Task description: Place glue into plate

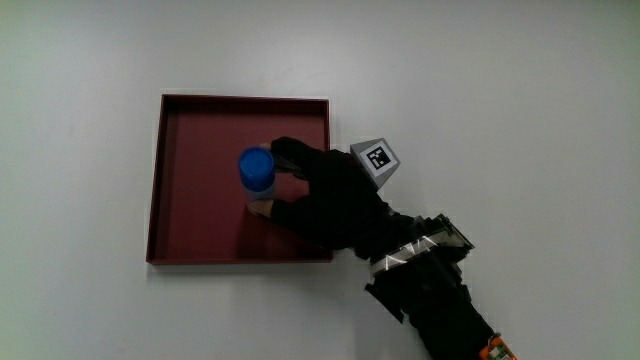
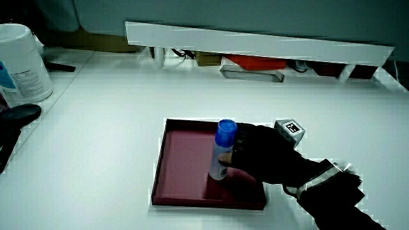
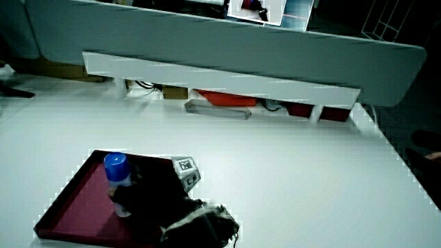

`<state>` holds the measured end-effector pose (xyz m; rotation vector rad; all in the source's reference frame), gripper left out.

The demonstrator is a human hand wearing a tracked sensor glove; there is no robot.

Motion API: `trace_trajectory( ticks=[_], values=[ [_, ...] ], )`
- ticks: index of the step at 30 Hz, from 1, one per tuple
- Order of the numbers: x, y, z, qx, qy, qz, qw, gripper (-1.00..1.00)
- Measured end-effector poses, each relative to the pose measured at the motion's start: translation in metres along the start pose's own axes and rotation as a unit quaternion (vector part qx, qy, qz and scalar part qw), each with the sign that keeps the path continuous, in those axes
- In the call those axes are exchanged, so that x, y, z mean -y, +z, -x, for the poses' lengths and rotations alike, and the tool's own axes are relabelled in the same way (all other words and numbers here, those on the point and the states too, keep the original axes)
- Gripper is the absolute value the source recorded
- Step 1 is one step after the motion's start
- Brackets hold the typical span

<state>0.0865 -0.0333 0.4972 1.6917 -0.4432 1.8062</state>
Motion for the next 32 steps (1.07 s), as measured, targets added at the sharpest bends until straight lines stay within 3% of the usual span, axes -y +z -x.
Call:
trace_trajectory(
  ticks=[3, 4, 5, 6, 7, 8, 10, 11, 12, 13, 14, 15, 20, 21, 23, 25, 32],
  values=[
    [0.01, 0.01, 0.008, 0.019, -0.033, 0.031, 0.9988, -1.0],
    [0.015, 0.012, 0.014, 0.007, -0.05, 0.041, 0.9979, -1.0],
    [0.02, 0.016, 0.018, 0.017, -0.069, 0.042, 0.9966, -1.0],
    [0.025, 0.022, 0.017, 0.034, -0.074, 0.042, 0.9958, -1.0],
    [0.03, 0.026, 0.02, 0.033, -0.074, 0.048, 0.9955, -1.0],
    [0.035, 0.033, 0.017, 0.057, -0.081, 0.049, 0.9939, -1.0],
    [0.049, 0.041, 0.022, 0.071, -0.102, 0.048, 0.9911, -1.0],
    [0.055, 0.045, 0.025, 0.081, -0.095, 0.043, 0.9912, -1.0],
    [0.059, 0.046, 0.032, 0.067, -0.073, 0.049, 0.9939, -1.0],
    [0.062, 0.048, 0.037, 0.075, -0.065, 0.051, 0.9937, -1.0],
    [0.068, 0.054, 0.033, 0.101, -0.071, 0.05, 0.9911, -1.0],
    [0.073, 0.054, 0.04, 0.104, -0.087, 0.045, 0.9898, -1.0],
    [0.104, 0.074, 0.034, 0.177, -0.046, 0.051, 0.9819, -1.0],
    [0.108, 0.068, 0.047, 0.138, -0.04, 0.047, 0.9885, -1.0],
    [0.116, 0.068, 0.047, 0.137, -0.003, 0.048, 0.9894, -1.0],
    [0.124, 0.066, 0.05, 0.114, -0.021, 0.042, 0.9924, -1.0],
    [0.129, 0.068, 0.049, 0.112, -0.023, 0.035, 0.9928, -1.0]
  ],
)
